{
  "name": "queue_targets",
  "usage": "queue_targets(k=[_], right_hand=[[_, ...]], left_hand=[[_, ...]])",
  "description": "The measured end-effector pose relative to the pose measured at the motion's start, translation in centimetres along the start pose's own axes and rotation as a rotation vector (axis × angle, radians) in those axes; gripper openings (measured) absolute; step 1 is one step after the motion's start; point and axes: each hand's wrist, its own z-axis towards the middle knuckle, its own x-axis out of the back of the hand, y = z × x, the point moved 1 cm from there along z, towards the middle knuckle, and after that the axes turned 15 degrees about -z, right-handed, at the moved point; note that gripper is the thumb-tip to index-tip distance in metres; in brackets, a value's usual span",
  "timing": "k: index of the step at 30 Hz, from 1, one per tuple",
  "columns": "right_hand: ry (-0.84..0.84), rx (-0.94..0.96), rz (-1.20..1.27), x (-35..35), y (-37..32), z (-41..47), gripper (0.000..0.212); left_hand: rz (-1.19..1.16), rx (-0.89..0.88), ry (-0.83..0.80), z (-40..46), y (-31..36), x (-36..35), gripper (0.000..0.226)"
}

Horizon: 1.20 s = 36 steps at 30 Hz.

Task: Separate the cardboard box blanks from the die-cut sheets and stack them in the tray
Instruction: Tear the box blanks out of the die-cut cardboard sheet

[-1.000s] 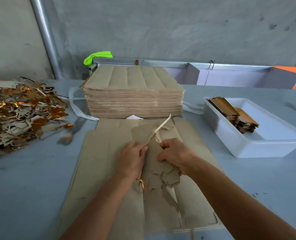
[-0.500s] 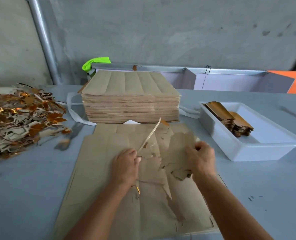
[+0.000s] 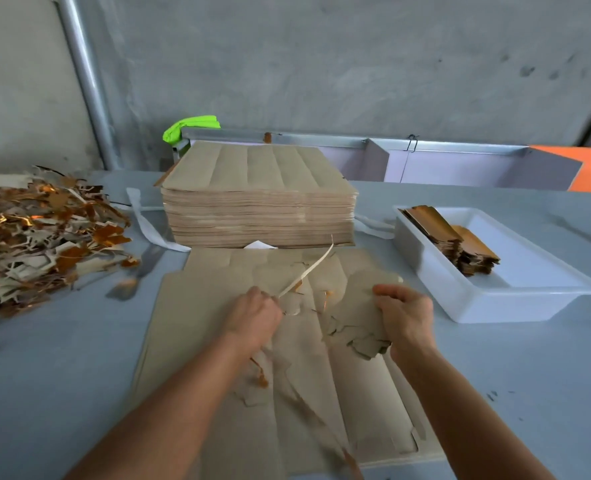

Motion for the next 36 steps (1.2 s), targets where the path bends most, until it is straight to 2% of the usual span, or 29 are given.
queue_targets(k=[2,5,7,9,11,13,15,17,19,22,25,28,32,34,36], right_hand=[[0.015,0.017,-0.026,-0.5,-0.1,0.3,0.027],[0.051,0.057,-0.088,-0.7,-0.7,0.7,0.024],[0.055,0.087,-0.147,-0.6,-1.0,0.8,0.024],[0.043,0.132,-0.213,-0.6,-1.2,0.8,0.024],[0.03,0.181,-0.288,-0.7,-1.4,1.0,0.025],[0.013,0.221,-0.345,-1.1,-1.8,1.2,0.025],[-0.015,0.254,-0.386,-1.6,-2.3,1.3,0.024],[-0.03,0.264,-0.408,-2.1,-2.8,1.3,0.025],[-0.069,0.266,-0.423,-2.6,-3.4,1.0,0.025],[-0.176,0.279,-0.381,-3.7,-4.3,0.1,0.02],[-0.27,0.329,-0.351,-5.1,-5.0,-1.3,0.009],[-0.315,0.421,-0.349,-6.0,-5.7,-2.4,0.014],[-0.225,0.43,-0.372,-6.4,-6.3,-2.7,0.02],[-0.16,0.382,-0.355,-6.4,-6.4,-2.5,0.014],[-0.112,0.294,-0.312,-6.2,-6.0,-2.0,0.016]], left_hand=[[0.021,-0.024,-0.019,0.4,-0.1,-0.1,0.032],[-0.039,-0.003,0.041,0.4,-0.2,0.5,0.031],[-0.092,0.003,0.229,-0.4,-0.1,2.1,0.022],[-0.191,0.017,0.406,-1.2,-0.5,2.8,0.035],[-0.396,0.065,0.588,-1.8,-1.1,3.0,0.037],[-0.531,0.043,0.741,-2.5,-1.3,3.2,0.025],[-0.66,0.06,0.822,-3.0,-1.4,3.3,0.014],[-0.802,0.116,0.841,-3.4,-1.4,3.7,0.017],[-0.902,0.179,0.855,-3.7,-1.3,3.7,0.006],[-0.983,0.244,0.821,-3.6,-1.0,3.5,0.004],[-1.001,0.254,0.733,-3.3,-0.8,3.4,0.007],[-0.96,0.195,0.677,-3.2,-0.3,3.8,0.015],[-0.932,0.1,0.648,-3.4,0.1,4.2,0.012],[-0.906,0.076,0.642,-3.3,0.3,4.0,0.011],[-0.942,0.108,0.68,-3.3,0.5,3.8,0.015]])
